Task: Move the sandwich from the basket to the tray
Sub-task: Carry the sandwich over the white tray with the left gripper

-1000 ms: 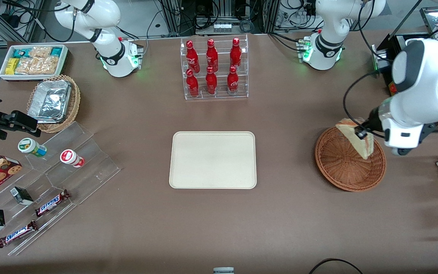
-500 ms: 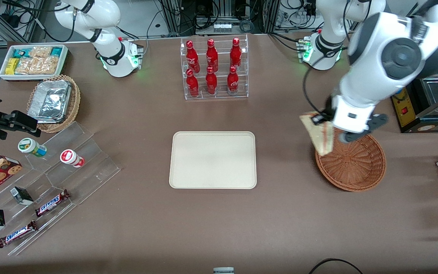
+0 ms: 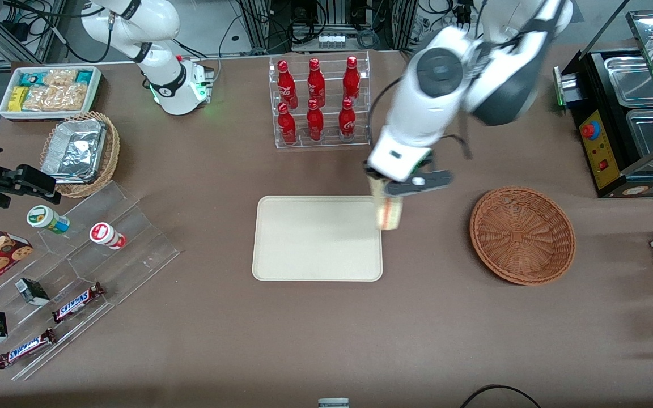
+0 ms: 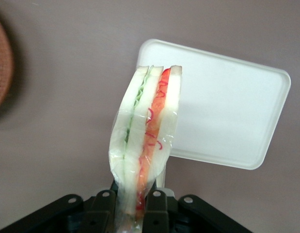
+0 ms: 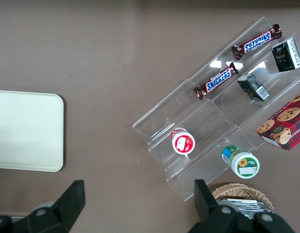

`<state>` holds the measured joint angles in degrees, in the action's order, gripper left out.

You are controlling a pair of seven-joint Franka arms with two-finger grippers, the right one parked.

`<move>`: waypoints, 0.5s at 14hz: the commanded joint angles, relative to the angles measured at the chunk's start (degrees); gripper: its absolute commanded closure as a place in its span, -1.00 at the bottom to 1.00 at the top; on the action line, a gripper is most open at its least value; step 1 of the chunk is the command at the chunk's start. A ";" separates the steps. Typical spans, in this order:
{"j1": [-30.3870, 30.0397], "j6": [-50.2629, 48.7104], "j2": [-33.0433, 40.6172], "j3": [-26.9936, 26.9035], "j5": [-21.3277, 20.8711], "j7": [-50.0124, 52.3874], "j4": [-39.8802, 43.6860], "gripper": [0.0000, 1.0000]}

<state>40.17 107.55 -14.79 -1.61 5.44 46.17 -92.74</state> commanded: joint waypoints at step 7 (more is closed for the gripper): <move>6.49 9.33 -14.47 -1.12 -2.98 0.06 1.77 0.57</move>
<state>45.94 115.89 -27.39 -1.91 3.43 46.13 -92.68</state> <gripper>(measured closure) 0.784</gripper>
